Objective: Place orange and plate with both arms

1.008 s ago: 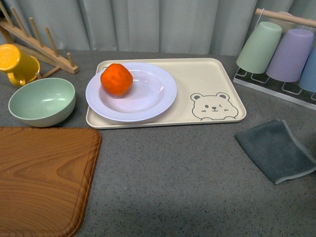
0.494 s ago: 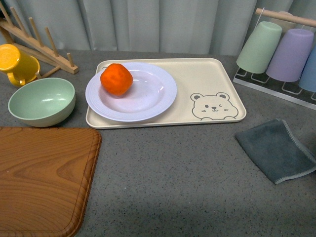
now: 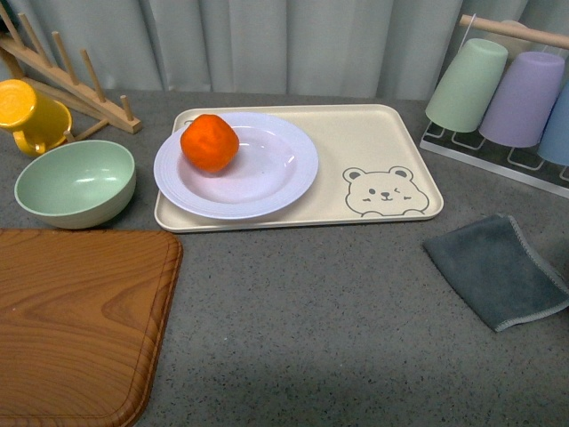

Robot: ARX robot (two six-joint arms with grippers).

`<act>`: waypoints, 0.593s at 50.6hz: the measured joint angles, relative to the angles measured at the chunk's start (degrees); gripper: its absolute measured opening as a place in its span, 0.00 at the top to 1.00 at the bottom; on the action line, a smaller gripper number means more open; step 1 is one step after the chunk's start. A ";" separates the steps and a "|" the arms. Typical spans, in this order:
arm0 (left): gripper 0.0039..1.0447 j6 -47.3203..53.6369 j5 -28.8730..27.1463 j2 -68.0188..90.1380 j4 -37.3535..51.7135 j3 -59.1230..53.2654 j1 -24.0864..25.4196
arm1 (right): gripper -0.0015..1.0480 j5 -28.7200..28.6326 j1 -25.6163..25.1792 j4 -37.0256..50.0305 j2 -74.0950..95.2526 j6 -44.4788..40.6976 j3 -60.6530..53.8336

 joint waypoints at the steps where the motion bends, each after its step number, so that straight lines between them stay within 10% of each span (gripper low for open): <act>1: 0.06 0.00 0.00 0.00 0.00 0.00 0.00 | 0.99 0.00 0.00 -0.31 -0.31 0.00 -0.02; 19: 0.06 0.00 -0.02 0.00 0.00 0.00 0.00 | 0.99 -0.04 0.00 -12.07 -11.82 -0.02 0.04; 30: 0.06 0.00 -0.02 0.00 0.00 0.00 0.00 | 0.57 -0.04 0.00 -12.31 -11.93 -0.04 0.04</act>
